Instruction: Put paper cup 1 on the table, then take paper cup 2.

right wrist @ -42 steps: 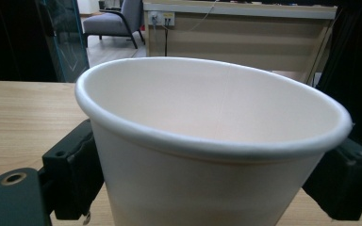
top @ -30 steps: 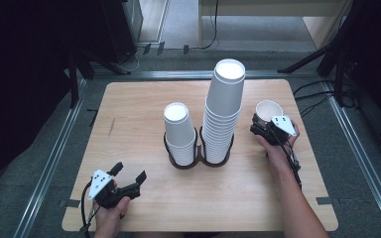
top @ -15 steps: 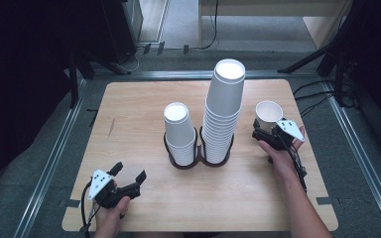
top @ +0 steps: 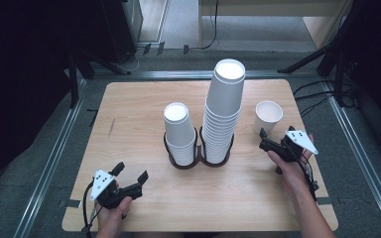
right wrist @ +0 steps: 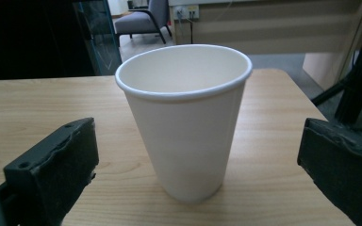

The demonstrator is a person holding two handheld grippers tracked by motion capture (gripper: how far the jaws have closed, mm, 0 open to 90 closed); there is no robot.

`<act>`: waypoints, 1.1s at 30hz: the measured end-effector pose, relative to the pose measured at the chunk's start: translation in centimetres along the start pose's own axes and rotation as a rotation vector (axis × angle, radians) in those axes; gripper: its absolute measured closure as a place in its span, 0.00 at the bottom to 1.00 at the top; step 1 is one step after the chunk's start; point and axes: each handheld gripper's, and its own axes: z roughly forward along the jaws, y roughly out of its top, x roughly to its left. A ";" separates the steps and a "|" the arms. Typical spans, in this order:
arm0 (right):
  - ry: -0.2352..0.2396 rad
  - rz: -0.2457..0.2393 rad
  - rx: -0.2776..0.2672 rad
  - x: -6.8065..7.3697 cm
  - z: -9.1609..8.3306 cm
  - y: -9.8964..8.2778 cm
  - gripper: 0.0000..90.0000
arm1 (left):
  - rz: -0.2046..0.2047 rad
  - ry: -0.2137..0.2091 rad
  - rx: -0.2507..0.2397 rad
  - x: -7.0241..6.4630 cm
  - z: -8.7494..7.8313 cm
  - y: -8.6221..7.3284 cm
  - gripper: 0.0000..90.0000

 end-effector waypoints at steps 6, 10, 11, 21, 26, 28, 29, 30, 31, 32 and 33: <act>0.002 0.002 0.000 0.3 -1.8 1.0 0.00 | -0.004 0.008 0.001 -0.2 0.2 0.0 0.06; 0.020 0.003 -0.024 0.9 -3.0 2.2 0.00 | 0.009 0.000 0.004 -0.8 0.4 0.2 0.06; 0.026 0.004 -0.028 1.1 -3.3 2.6 0.00 | 0.015 -0.002 0.008 -0.9 0.6 0.2 0.06; 0.068 -0.025 -0.078 3.3 -5.6 6.5 0.00 | 0.033 -0.044 -0.006 -2.6 0.7 1.4 0.06; 0.107 -0.039 -0.108 4.6 -6.9 8.7 0.00 | 0.048 -0.067 -0.002 -3.8 1.2 1.8 0.06; 0.122 -0.046 -0.111 5.1 -7.3 9.4 0.00 | 0.049 -0.078 0.001 -4.4 1.5 1.8 0.06; 0.131 -0.048 -0.115 5.3 -7.5 9.7 0.00 | 0.051 -0.081 0.003 -4.6 1.6 1.9 0.06; 0.135 -0.053 -0.117 5.5 -7.7 10.1 0.00 | 0.050 -0.085 0.003 -4.8 1.8 1.9 0.06; 0.137 -0.053 -0.116 5.7 -7.8 10.4 0.00 | 0.049 -0.092 0.005 -5.1 1.9 2.0 0.06; 0.139 -0.056 -0.120 5.9 -7.9 10.7 0.00 | 0.050 -0.096 0.007 -5.3 2.1 2.0 0.06; 0.141 -0.053 -0.122 6.1 -8.0 11.0 0.00 | 0.048 -0.100 0.007 -5.6 2.2 2.1 0.06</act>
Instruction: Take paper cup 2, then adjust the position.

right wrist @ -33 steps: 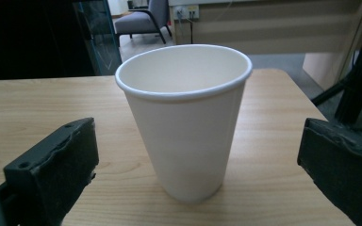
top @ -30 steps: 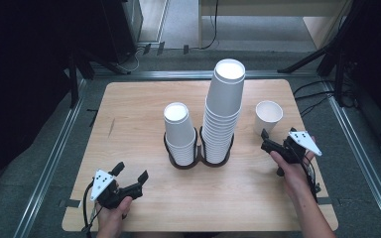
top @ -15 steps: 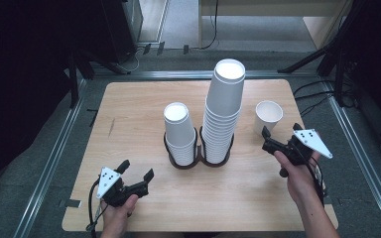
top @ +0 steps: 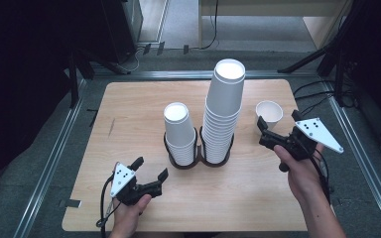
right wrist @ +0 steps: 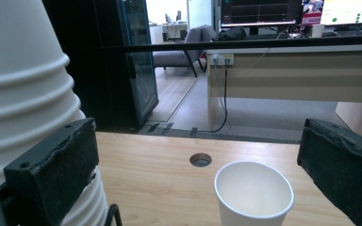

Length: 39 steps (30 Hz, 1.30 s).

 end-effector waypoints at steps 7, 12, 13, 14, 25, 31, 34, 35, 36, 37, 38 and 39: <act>0.046 0.005 -0.008 1.4 -0.5 1.3 0.00 | 0.019 -0.023 0.000 -1.9 1.2 0.4 0.06; 0.075 0.013 -0.012 1.6 -0.9 2.0 0.00 | 0.019 -0.039 0.000 -3.0 2.2 0.8 0.06; 0.082 0.014 -0.013 1.7 -1.1 2.2 0.00 | 0.019 -0.041 0.000 -3.2 2.3 0.8 0.06; 0.087 0.014 -0.013 1.7 -1.1 2.4 0.00 | 0.018 -0.043 0.000 -3.4 2.4 0.9 0.06; 0.140 0.010 -0.011 3.2 -1.3 3.6 0.00 | 0.043 -0.069 -0.016 -5.2 3.2 2.3 0.06; 0.180 0.014 -0.013 4.4 -1.3 3.9 0.00 | 0.048 -0.063 -0.020 -6.1 3.3 3.1 0.06; 0.198 0.016 -0.011 5.0 -1.2 4.1 0.00 | 0.056 -0.070 -0.023 -6.6 3.4 3.4 0.06; 0.202 0.015 -0.015 5.2 -1.1 4.2 0.00 | 0.059 -0.074 -0.023 -6.7 3.5 3.5 0.06; 0.206 0.014 -0.017 5.4 -1.1 4.3 0.00 | 0.055 -0.076 -0.026 -6.9 3.6 3.5 0.06; 0.212 0.013 -0.020 5.6 -1.0 4.4 0.00 | 0.061 -0.080 -0.025 -7.1 3.8 3.5 0.06; 0.219 0.013 -0.022 5.9 -1.0 4.5 0.00 | 0.063 -0.083 -0.025 -7.3 3.9 3.5 0.06; 0.226 0.012 -0.022 6.1 -0.9 4.6 0.00 | 0.067 -0.084 -0.023 -7.4 4.1 3.5 0.06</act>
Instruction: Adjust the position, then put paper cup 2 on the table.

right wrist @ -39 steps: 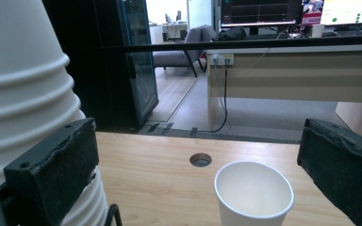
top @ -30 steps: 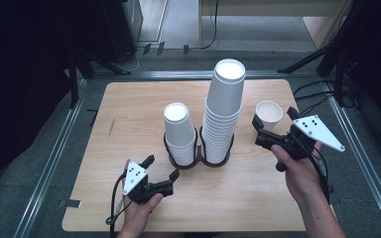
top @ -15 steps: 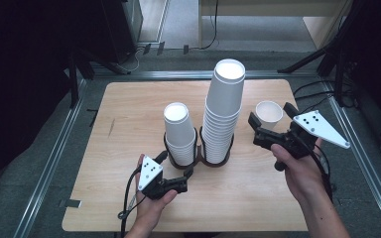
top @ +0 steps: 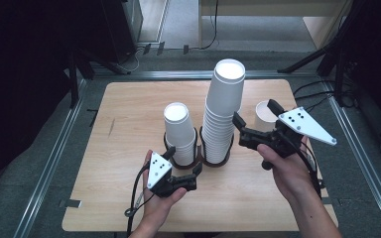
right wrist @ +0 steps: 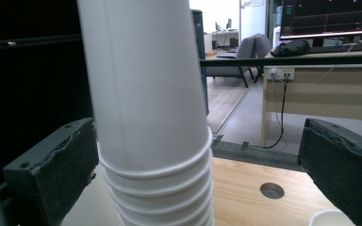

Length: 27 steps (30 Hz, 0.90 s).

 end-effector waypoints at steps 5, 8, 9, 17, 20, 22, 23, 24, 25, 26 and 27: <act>0.026 -0.004 -0.004 0.8 0.5 0.4 0.00 | 0.001 0.009 0.011 -0.9 0.9 0.1 0.06; 0.043 -0.008 0.002 1.3 0.8 0.6 0.00 | 0.007 0.003 0.010 -1.4 1.4 0.2 0.06; 0.049 -0.013 0.001 1.5 0.9 0.7 0.00 | 0.002 0.001 0.007 -1.5 1.5 0.3 0.06; 0.054 -0.023 -0.010 2.0 1.9 1.3 0.00 | 0.017 -0.005 -0.005 -2.5 2.7 0.6 0.07; 0.064 -0.018 -0.010 2.0 2.3 1.5 0.00 | 0.031 0.002 -0.002 -2.7 3.3 0.7 0.07; 0.068 -0.020 -0.006 2.2 2.6 1.7 0.00 | 0.031 0.003 -0.004 -2.8 3.7 0.8 0.07; 0.069 -0.025 -0.004 2.2 2.7 1.8 0.00 | 0.032 0.004 -0.005 -2.8 3.9 0.8 0.07; 0.069 -0.029 -0.004 2.3 2.9 1.9 0.00 | 0.033 0.004 -0.006 -2.9 4.1 0.9 0.07; 0.067 -0.036 -0.002 2.3 3.0 1.9 0.00 | 0.038 0.007 -0.008 -3.0 4.3 0.9 0.07; 0.065 -0.040 0.001 2.3 3.2 2.0 0.00 | 0.040 0.009 -0.011 -3.1 4.5 1.0 0.07; 0.060 -0.041 0.004 2.3 3.4 2.1 0.00 | 0.042 0.010 -0.013 -3.2 4.7 1.0 0.07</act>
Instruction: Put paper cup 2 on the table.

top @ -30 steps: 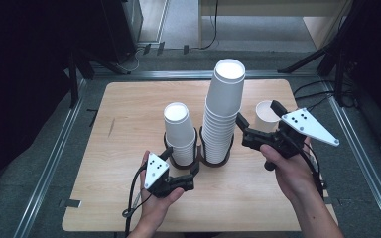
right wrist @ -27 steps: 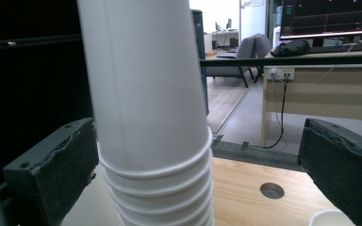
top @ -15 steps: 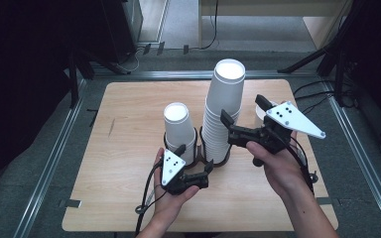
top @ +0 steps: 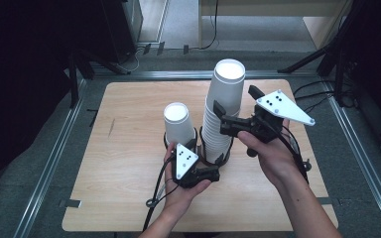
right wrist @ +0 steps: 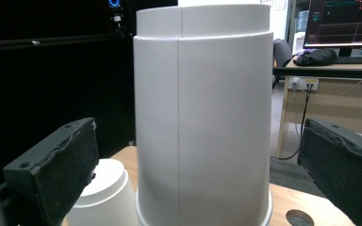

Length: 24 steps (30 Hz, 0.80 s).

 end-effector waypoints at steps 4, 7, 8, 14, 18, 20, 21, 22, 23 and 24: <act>-0.010 -0.009 0.016 0.0 0.8 0.0 0.00 | 0.007 0.011 0.000 -0.4 0.8 0.0 0.07; -0.015 -0.018 0.024 0.0 1.4 -0.1 0.00 | 0.007 0.022 -0.007 -0.6 1.3 0.1 0.07; -0.017 -0.017 0.027 0.0 1.6 -0.2 0.00 | 0.011 0.030 -0.012 -0.7 1.4 0.1 0.07; -0.019 -0.007 0.034 -0.2 2.3 -0.4 0.00 | 0.012 0.061 -0.027 -0.9 1.9 0.2 0.08; -0.023 -0.008 0.039 -0.3 2.6 -0.4 0.00 | 0.012 0.083 -0.035 -1.3 2.5 0.2 0.08; -0.024 -0.008 0.040 -0.4 2.8 -0.4 0.00 | 0.012 0.098 -0.037 -1.4 2.8 0.3 0.08; -0.024 -0.008 0.040 -0.4 2.8 -0.4 0.00 | 0.009 0.105 -0.041 -1.5 3.0 0.3 0.08; -0.025 -0.006 0.041 -0.5 2.9 -0.3 0.00 | 0.009 0.108 -0.040 -1.5 3.2 0.4 0.08; -0.028 -0.003 0.040 -0.5 2.9 -0.3 0.00 | 0.008 0.112 -0.042 -1.6 3.4 0.4 0.08; -0.027 0.000 0.041 -0.5 3.0 -0.4 0.00 | 0.012 0.122 -0.044 -1.6 3.5 0.4 0.08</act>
